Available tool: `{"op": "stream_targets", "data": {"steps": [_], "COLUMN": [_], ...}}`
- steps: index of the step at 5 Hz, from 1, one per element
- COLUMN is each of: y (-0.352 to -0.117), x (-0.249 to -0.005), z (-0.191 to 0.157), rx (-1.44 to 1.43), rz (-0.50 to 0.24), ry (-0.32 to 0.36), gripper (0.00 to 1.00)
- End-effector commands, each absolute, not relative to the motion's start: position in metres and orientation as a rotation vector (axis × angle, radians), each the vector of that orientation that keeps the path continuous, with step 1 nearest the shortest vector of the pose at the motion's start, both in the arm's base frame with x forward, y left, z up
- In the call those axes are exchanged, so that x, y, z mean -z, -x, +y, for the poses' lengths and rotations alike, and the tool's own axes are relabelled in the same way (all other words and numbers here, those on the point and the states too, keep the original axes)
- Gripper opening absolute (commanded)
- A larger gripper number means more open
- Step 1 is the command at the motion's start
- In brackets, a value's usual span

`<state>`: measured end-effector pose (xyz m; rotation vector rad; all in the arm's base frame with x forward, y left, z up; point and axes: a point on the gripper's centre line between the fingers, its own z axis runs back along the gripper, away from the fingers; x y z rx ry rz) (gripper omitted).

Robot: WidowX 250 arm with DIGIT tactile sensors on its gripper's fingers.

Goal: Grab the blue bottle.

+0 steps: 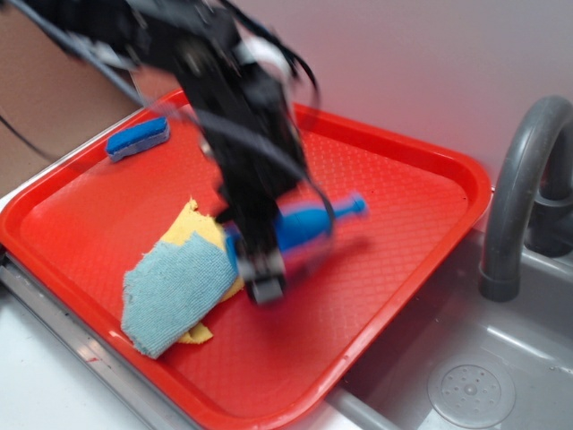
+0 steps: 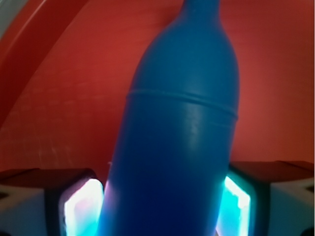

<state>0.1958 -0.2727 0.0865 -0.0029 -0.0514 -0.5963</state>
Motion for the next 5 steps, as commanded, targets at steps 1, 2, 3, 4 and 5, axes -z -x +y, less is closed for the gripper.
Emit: {"op": "stream_targets", "data": {"steps": [1, 2, 3, 4, 5], "y": [-0.196, -0.184, -0.172, -0.166, -0.171], "x": [-0.180, -0.210, -0.228, -0.240, -0.234], "z": [-0.211, -0.178, -0.156, -0.143, -0.140], "rx": [0.308, 0.125, -0.004, -0.080, -0.047], "rz": [-0.137, -0.145, -0.131, -0.132, -0.122], "ry": [-0.005, 0.031, 0.027, 0.014, -0.014], "gripper": [0.00, 0.00, 0.00, 0.00, 0.00]}}
